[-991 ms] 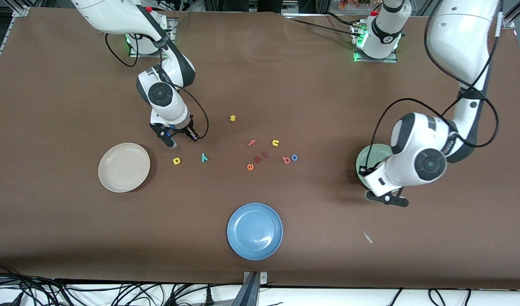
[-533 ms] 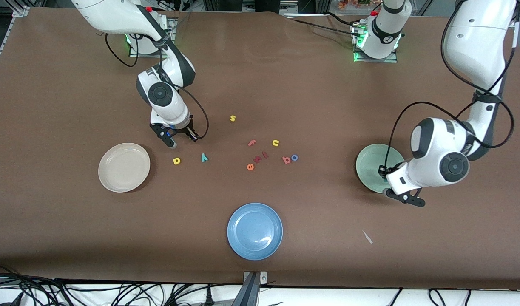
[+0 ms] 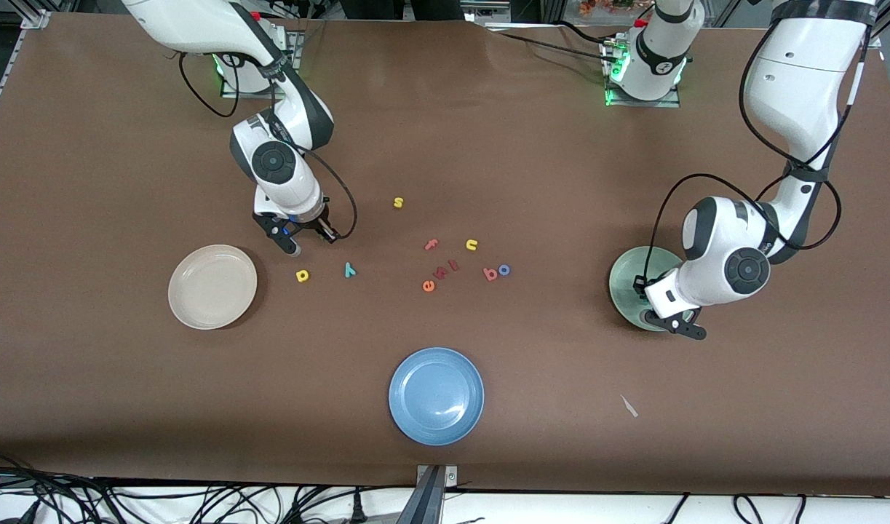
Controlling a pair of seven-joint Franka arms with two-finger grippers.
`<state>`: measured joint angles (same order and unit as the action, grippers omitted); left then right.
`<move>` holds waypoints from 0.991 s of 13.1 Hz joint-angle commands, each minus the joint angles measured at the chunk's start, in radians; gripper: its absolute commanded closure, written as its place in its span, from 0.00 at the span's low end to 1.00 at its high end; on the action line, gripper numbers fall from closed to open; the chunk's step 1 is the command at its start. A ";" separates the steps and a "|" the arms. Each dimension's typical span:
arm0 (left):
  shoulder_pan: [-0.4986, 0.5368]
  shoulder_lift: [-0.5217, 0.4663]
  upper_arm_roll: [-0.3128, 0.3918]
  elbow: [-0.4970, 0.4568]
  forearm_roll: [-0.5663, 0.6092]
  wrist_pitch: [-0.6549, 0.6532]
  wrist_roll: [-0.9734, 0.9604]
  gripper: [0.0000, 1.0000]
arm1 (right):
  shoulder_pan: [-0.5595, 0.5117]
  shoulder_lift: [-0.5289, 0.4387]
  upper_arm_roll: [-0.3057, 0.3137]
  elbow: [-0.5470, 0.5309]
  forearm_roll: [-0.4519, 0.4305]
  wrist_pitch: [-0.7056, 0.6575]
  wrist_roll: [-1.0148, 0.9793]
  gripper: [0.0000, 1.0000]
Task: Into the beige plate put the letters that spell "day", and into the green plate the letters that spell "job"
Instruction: 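Put the cyan letter on the green plate while the right gripper grasps b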
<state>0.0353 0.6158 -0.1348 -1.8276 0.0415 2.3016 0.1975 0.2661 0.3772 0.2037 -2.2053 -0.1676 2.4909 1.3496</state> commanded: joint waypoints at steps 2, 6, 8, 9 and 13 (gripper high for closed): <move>0.000 -0.071 -0.014 -0.009 0.020 -0.059 0.011 0.00 | -0.001 -0.064 -0.019 0.061 -0.006 -0.161 -0.117 0.88; -0.011 -0.140 -0.072 0.043 0.020 -0.183 -0.024 0.00 | -0.002 -0.135 -0.111 0.061 0.006 -0.245 -0.436 0.88; -0.028 -0.155 -0.126 0.071 0.020 -0.247 -0.091 0.00 | -0.002 -0.135 -0.164 0.064 0.031 -0.257 -0.553 0.88; -0.029 -0.163 -0.161 0.070 0.020 -0.251 -0.101 0.00 | -0.004 -0.130 -0.185 0.065 0.043 -0.254 -0.613 0.88; -0.026 -0.169 -0.273 0.074 0.009 -0.258 -0.055 0.00 | -0.030 -0.107 -0.270 0.104 0.048 -0.254 -0.887 0.88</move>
<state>0.0080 0.4612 -0.3679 -1.7580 0.0415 2.0589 0.1265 0.2552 0.2567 -0.0435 -2.1348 -0.1415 2.2500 0.5875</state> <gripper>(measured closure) 0.000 0.722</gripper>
